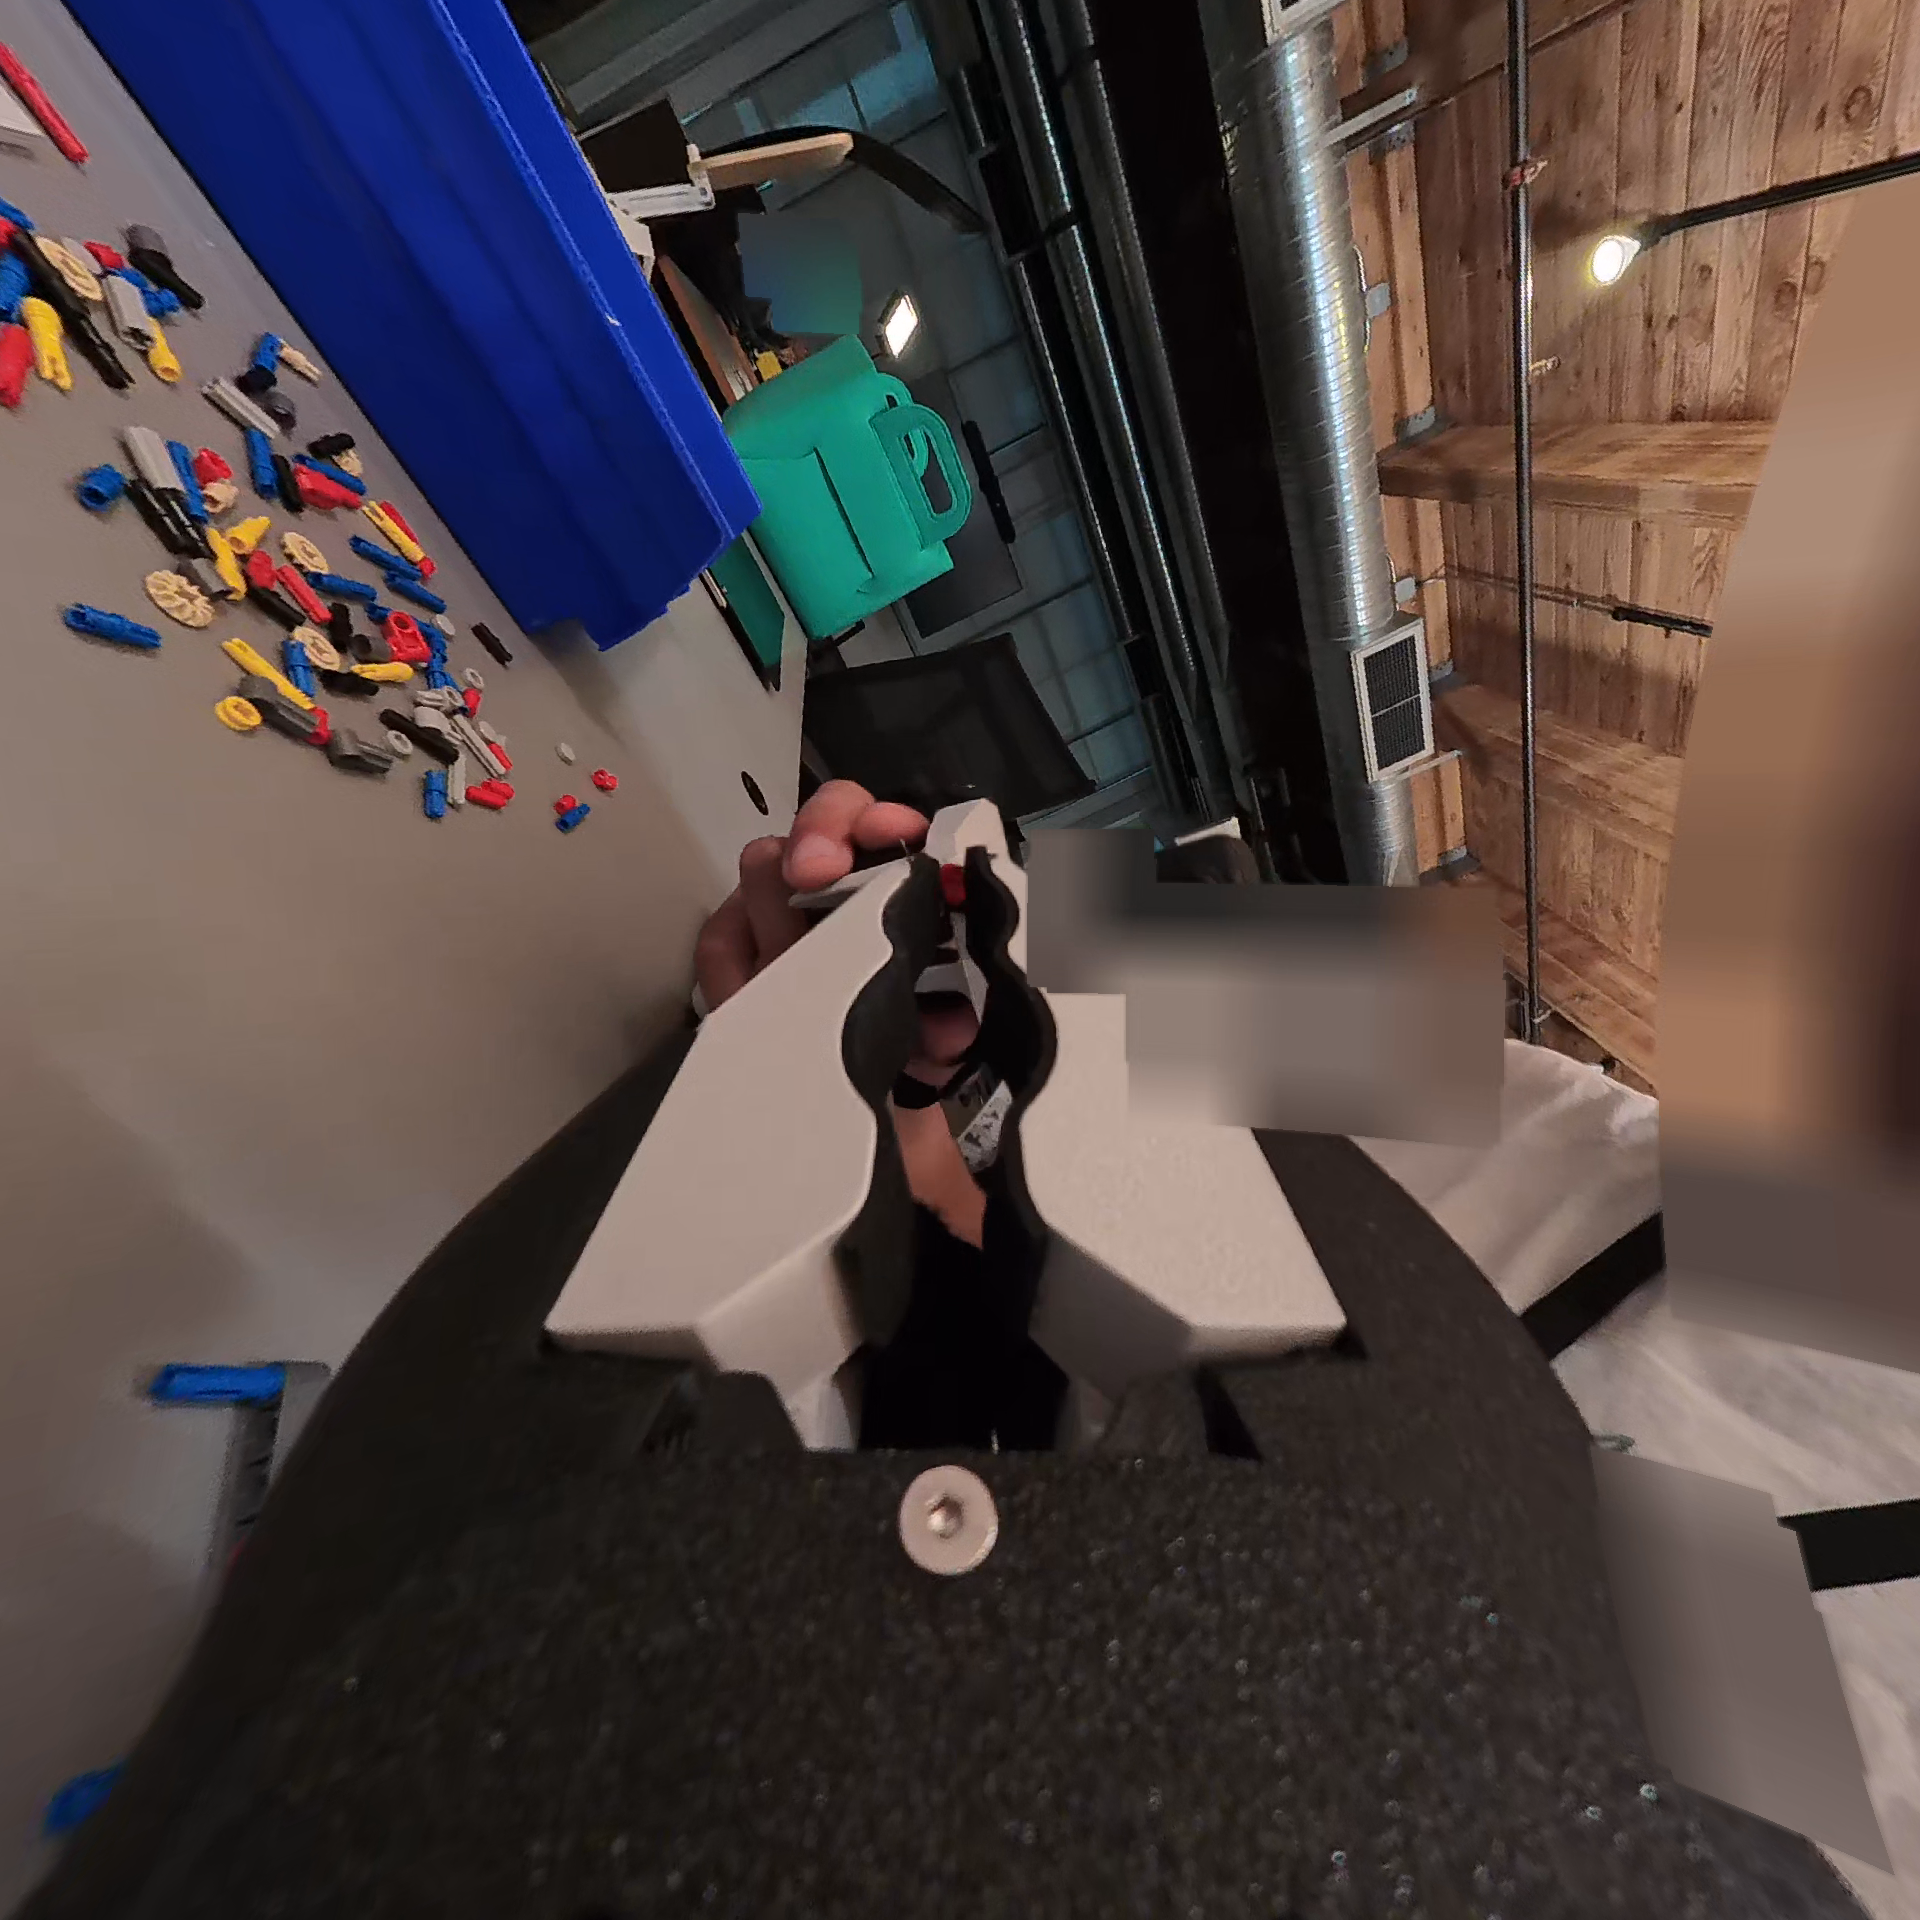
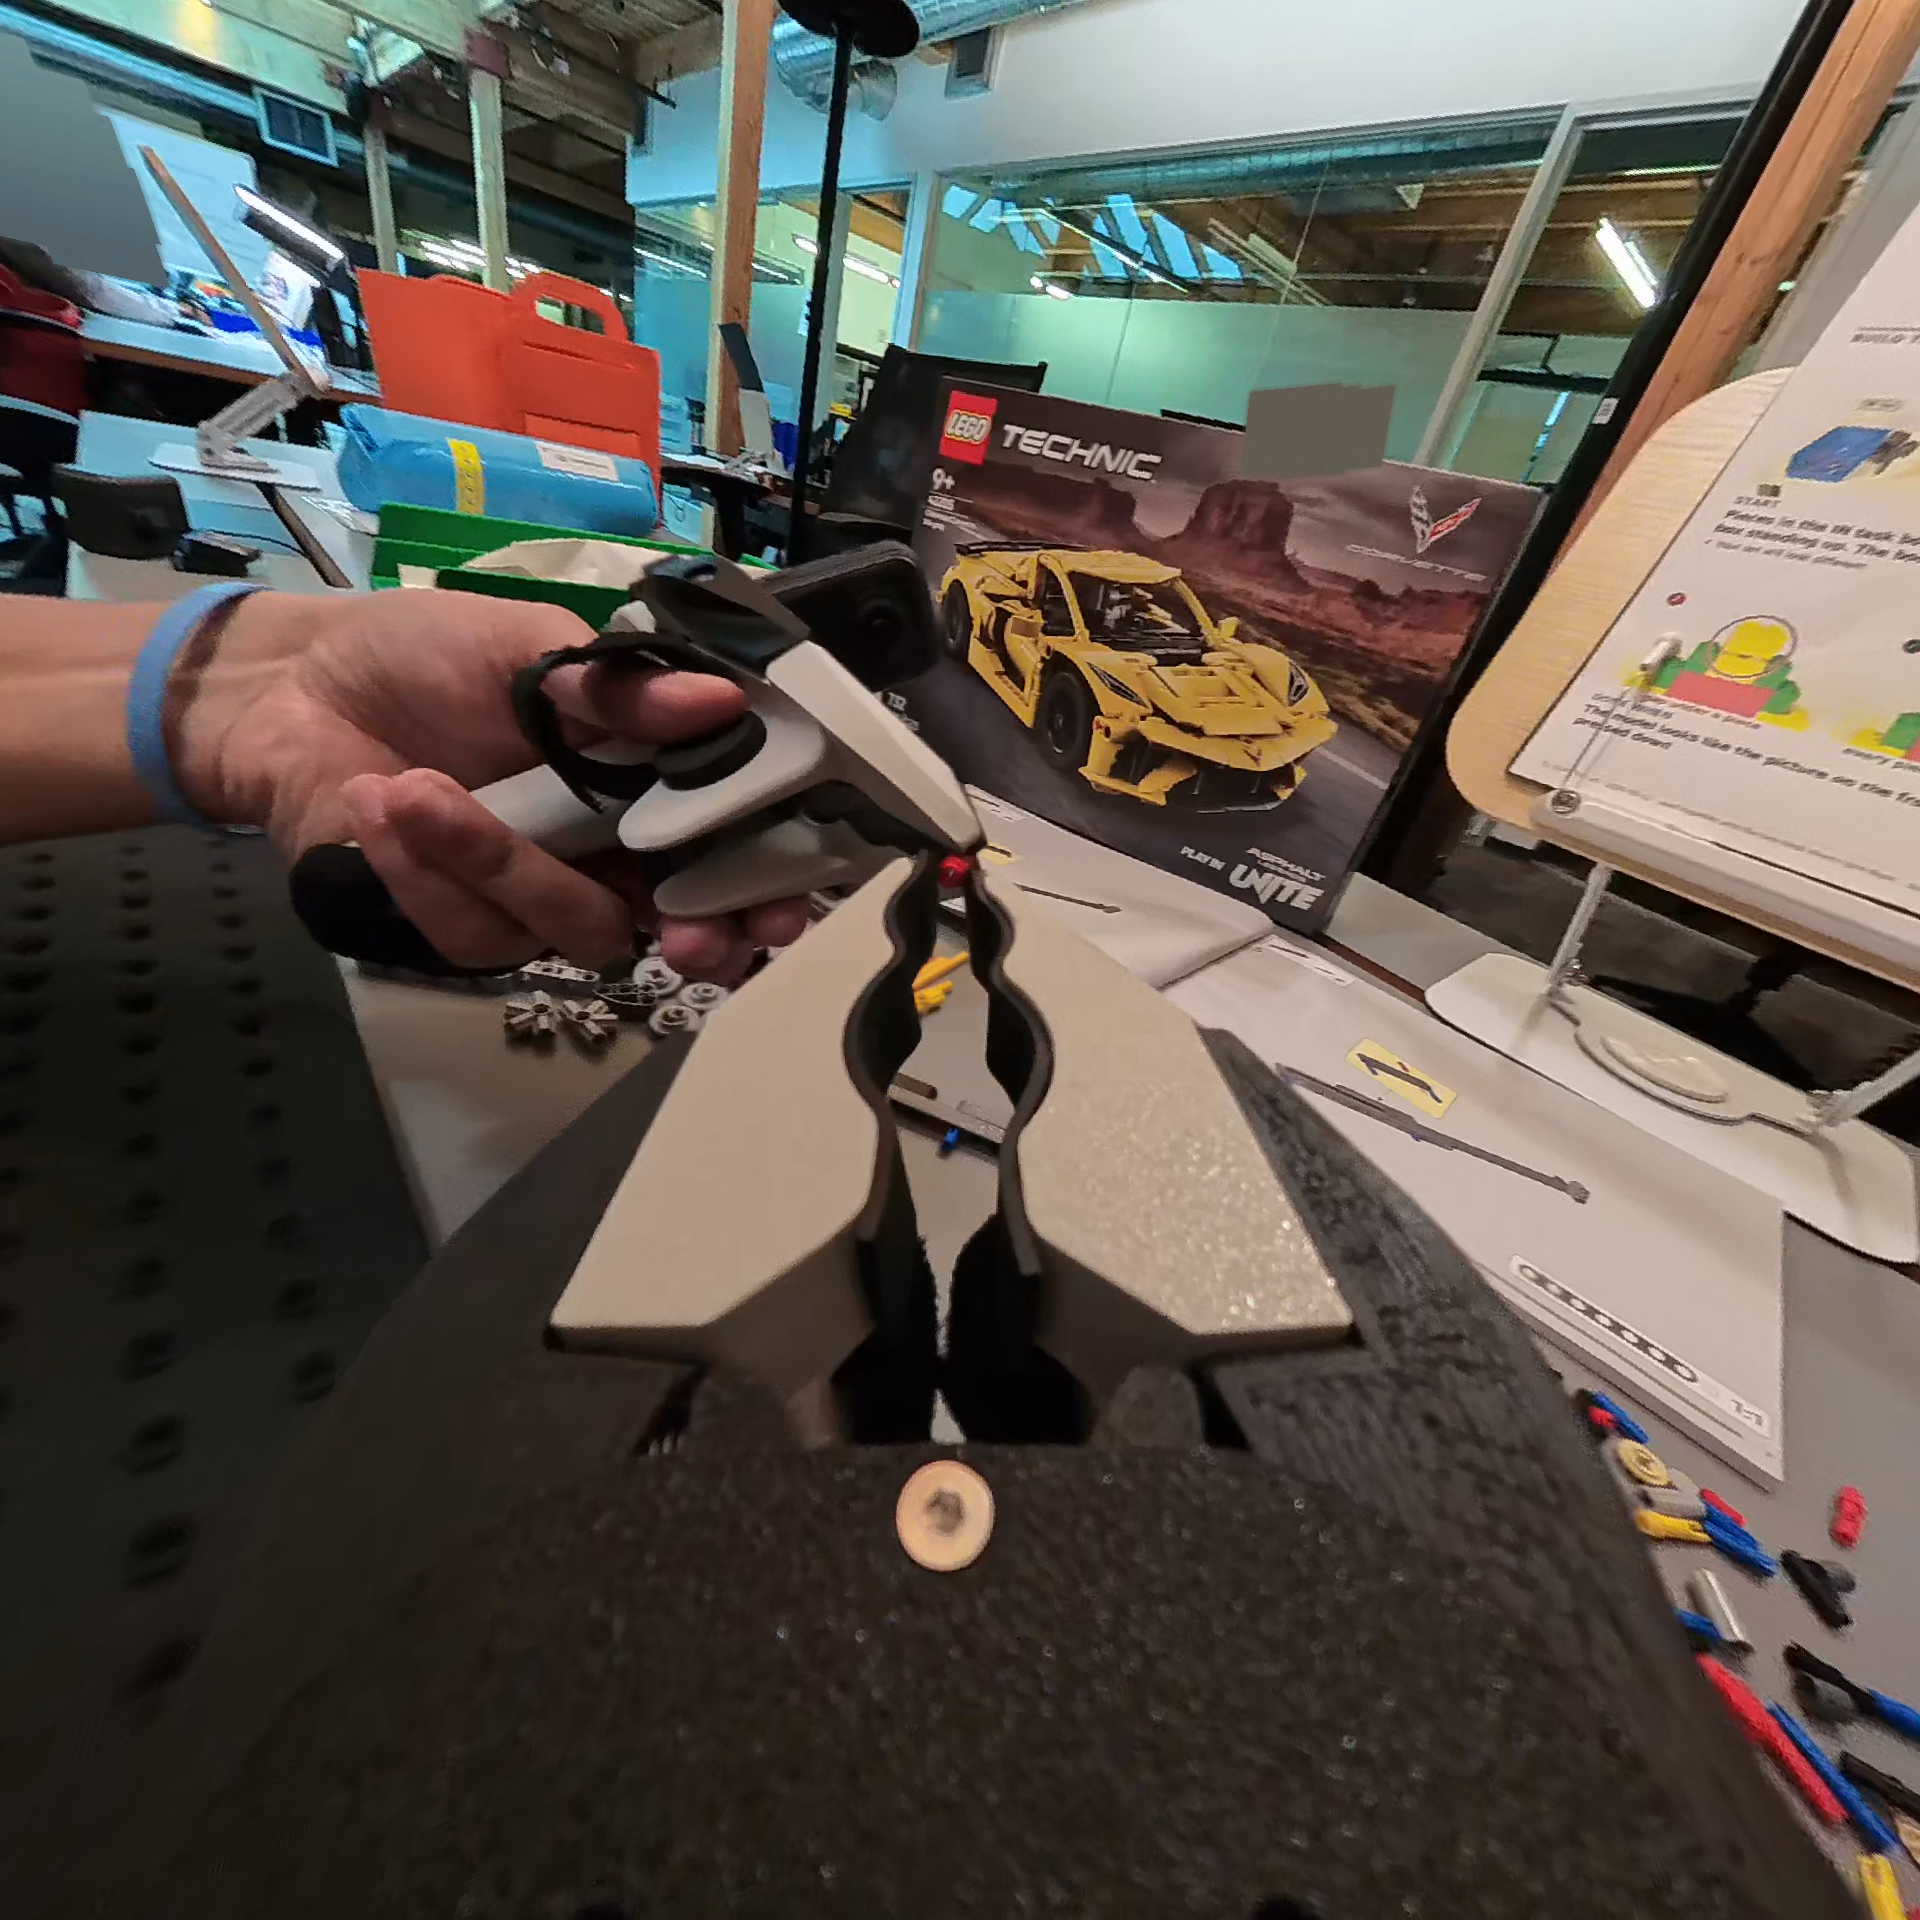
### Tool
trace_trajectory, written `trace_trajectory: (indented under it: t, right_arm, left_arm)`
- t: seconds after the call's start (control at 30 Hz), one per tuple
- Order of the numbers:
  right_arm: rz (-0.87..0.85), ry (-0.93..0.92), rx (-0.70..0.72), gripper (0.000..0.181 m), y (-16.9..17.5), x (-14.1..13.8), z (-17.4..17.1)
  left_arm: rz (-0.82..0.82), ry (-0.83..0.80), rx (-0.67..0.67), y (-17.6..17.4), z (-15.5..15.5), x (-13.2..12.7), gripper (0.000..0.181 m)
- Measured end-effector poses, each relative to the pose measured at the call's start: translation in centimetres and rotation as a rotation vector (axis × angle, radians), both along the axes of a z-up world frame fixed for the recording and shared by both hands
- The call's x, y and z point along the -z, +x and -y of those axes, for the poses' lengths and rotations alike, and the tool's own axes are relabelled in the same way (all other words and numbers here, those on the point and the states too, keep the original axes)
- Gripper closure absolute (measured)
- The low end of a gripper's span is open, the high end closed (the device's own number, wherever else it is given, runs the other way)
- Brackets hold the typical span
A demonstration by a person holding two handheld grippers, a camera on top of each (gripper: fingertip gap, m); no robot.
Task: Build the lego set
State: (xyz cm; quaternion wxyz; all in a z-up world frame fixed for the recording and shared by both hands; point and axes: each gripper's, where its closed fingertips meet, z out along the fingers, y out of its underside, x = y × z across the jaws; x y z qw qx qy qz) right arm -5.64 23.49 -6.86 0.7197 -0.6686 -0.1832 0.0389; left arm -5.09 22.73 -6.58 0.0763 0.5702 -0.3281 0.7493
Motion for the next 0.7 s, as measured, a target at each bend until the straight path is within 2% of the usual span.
trace_trajectory:
  t: [0.27, 0.47, 0.7]
  right_arm:
    - [0.062, -0.008, 0.076, 0.176, 0.29, 0.48, -0.48]
    - [0.104, 0.002, 0.116, 0.176, 0.55, 0.54, -0.61]
    - [0.110, 0.007, 0.091, 0.176, 0.24, 0.55, -0.32]
  left_arm:
    - [-0.011, -0.047, -0.083, 0.33, -0.50, 0.48, 0.179]
    - [-0.014, 0.000, -0.150, 0.50, -0.56, 0.58, 0.179]
    - [-0.028, 0.064, -0.101, 0.22, -0.18, 0.64, 0.180]
